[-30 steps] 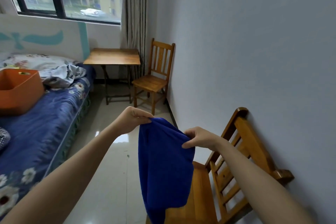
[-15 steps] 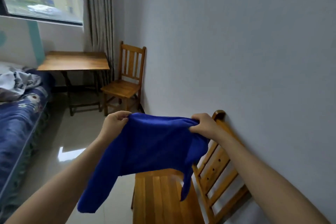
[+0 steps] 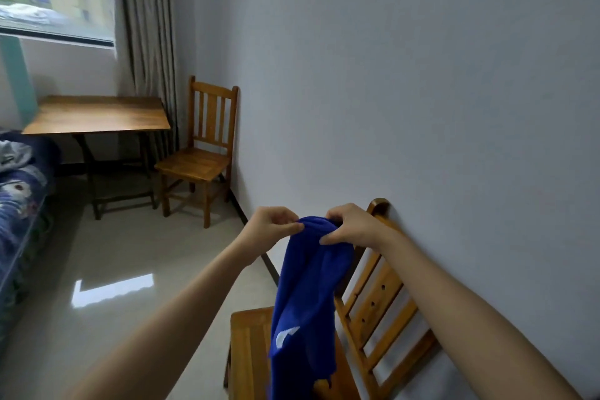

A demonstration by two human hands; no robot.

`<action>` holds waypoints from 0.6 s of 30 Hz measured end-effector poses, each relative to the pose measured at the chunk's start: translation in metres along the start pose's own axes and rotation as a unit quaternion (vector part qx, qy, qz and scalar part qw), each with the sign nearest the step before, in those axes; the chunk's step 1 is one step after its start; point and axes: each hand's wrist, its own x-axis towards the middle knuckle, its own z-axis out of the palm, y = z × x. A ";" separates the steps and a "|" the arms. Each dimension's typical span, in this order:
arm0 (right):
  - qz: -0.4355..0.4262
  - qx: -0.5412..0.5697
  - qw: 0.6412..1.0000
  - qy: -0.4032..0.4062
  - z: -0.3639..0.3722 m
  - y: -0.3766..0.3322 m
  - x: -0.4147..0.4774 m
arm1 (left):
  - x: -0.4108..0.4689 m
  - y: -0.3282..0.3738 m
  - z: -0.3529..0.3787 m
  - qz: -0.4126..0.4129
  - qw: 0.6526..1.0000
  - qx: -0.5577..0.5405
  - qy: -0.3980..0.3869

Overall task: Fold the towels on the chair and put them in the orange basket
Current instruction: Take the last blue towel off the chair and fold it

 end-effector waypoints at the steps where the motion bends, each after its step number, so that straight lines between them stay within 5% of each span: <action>1: 0.022 0.031 0.999 0.006 -0.002 0.008 -0.003 | 0.001 0.002 0.000 0.011 1.000 -0.003 0.012; 5: 0.052 0.142 0.987 0.046 -0.005 0.032 -0.018 | 0.006 0.013 -0.003 0.038 0.995 -0.080 0.035; 9: 0.009 0.325 0.938 0.122 -0.008 0.028 -0.019 | 0.009 0.014 -0.002 0.010 0.997 -0.078 -0.015; 13: -0.020 0.213 0.973 0.085 -0.005 0.009 -0.013 | 0.010 0.015 0.007 -0.017 0.995 -0.080 -0.065; 18: 0.003 0.234 0.970 0.066 0.012 0.016 -0.007 | 0.010 0.014 0.010 0.005 0.998 -0.066 0.015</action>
